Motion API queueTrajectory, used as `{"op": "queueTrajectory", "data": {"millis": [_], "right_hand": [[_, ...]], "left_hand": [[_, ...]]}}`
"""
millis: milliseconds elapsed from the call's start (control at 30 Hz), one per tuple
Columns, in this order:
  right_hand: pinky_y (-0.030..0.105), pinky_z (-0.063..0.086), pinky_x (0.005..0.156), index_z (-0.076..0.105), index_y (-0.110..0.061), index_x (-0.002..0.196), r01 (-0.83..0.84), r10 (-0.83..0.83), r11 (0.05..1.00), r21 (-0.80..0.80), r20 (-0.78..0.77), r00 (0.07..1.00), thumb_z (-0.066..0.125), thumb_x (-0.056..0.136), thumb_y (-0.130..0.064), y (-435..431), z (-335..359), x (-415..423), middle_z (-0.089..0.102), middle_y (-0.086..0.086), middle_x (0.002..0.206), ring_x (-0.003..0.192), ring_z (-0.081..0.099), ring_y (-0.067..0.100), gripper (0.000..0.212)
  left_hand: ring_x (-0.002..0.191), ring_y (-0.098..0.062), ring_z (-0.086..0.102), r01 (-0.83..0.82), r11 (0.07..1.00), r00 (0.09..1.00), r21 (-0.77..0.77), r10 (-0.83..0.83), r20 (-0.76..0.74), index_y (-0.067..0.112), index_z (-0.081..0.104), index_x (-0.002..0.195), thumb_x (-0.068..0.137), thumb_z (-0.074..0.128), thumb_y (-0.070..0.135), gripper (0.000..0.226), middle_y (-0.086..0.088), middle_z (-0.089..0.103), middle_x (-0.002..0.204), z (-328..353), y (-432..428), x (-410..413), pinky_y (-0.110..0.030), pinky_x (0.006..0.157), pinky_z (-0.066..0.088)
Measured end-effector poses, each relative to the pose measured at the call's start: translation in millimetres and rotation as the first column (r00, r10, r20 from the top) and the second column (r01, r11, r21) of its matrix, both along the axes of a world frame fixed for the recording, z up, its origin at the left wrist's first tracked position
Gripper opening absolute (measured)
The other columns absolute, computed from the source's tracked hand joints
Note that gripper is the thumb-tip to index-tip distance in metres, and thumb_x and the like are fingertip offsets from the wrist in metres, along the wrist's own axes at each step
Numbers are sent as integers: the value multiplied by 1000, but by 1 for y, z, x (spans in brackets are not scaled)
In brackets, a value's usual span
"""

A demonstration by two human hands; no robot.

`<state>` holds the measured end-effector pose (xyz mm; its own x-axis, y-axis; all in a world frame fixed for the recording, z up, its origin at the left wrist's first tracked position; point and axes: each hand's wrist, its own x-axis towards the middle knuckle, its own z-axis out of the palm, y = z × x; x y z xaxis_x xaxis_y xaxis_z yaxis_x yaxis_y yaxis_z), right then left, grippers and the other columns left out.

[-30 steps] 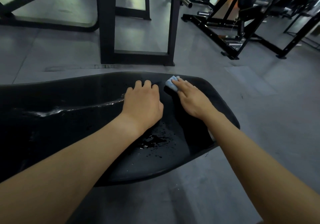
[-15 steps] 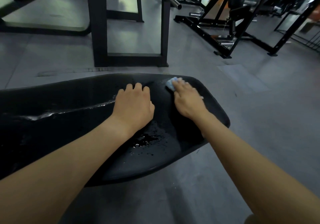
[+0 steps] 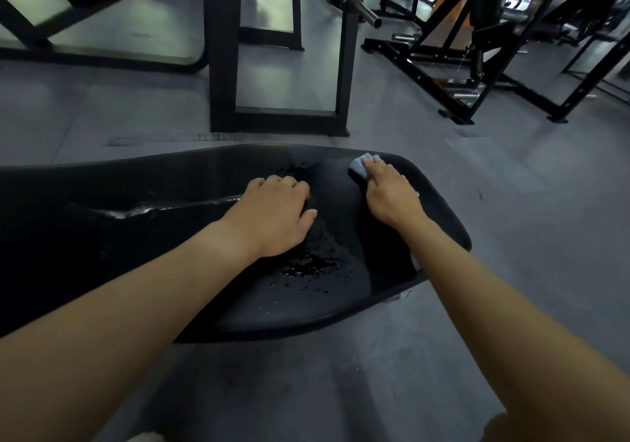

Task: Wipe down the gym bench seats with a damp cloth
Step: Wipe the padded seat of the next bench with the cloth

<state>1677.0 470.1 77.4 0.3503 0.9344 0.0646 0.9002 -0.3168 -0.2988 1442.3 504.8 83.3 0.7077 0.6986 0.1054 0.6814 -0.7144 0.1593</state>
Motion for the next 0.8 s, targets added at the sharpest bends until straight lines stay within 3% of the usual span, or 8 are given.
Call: {"op": "queueTrajectory", "data": {"millis": [100, 233, 333, 400, 500, 633, 700, 800], "right_hand": [[51, 18, 122, 28, -17, 159, -108, 109, 994, -13, 64, 992, 32, 103, -13, -1, -3, -32, 22, 10, 168, 152, 23, 30, 56], [41, 9, 125, 23, -23, 162, -326, 325, 943, -62, -27, 945, 28, 109, -19, -2, -1, -71, 14, 1, 170, 156, 12, 19, 53], [35, 11, 126, 27, -25, 161, -403, 402, 914, -52, -28, 915, 28, 110, -22, -3, 4, -82, 18, -4, 169, 155, 15, 14, 51], [36, 15, 126, 31, -30, 160, -365, 363, 929, -59, -42, 931, 30, 109, -22, 6, 4, -71, 22, -6, 168, 154, 20, 15, 51], [42, 29, 121, 38, -30, 156, -165, 164, 986, -21, -46, 985, 34, 106, -19, 20, 3, -42, 33, 0, 164, 148, 35, 27, 51], [52, 42, 103, 44, -17, 147, 99, -99, 995, 30, -1, 995, 34, 98, -12, 30, 0, -26, 50, 12, 146, 128, 49, 39, 51], [52, 40, 101, 46, -8, 142, 60, -61, 998, 34, 50, 997, 32, 95, -13, 39, -3, -37, 51, 16, 141, 125, 49, 41, 49], [49, 28, 117, 38, -13, 153, -125, 125, 992, -10, 38, 991, 31, 103, -14, 49, -3, -63, 36, 13, 160, 144, 35, 34, 51]], "left_hand": [[130, -25, 51, -2, 1000, 1000, -4, 2, 21, 18, 55, 135, 104, 41, 49, 46, -3, 57, 140, 1, 2, -17, -47, 112, 41], [121, -25, 54, -80, 996, 997, 44, 80, 13, 18, 56, 130, 103, 41, 49, 44, -4, 58, 132, 3, 7, -35, -46, 104, 46], [119, -26, 55, -128, 991, 992, 49, 128, -3, 17, 56, 130, 103, 41, 49, 44, -5, 58, 130, 6, 8, -43, -46, 102, 47], [118, -26, 55, -137, 990, 990, 39, 137, -11, 17, 56, 129, 104, 40, 49, 44, -5, 59, 129, 6, 8, -46, -46, 102, 46], [120, -26, 55, -129, 992, 991, 13, 130, -29, 17, 55, 133, 105, 39, 51, 47, -5, 58, 131, 5, 5, -49, -46, 104, 45], [123, -26, 53, -105, 994, 993, -11, 105, -48, 17, 52, 136, 105, 39, 52, 49, -4, 57, 134, 4, 4, -50, -48, 106, 44], [122, -26, 53, -102, 995, 994, -9, 102, -34, 17, 53, 136, 105, 40, 51, 48, -4, 57, 133, 4, 7, -52, -48, 105, 45], [119, -26, 52, -99, 995, 995, 10, 99, -12, 16, 54, 134, 104, 41, 49, 46, -3, 57, 131, 4, 11, -51, -48, 103, 46]]}}
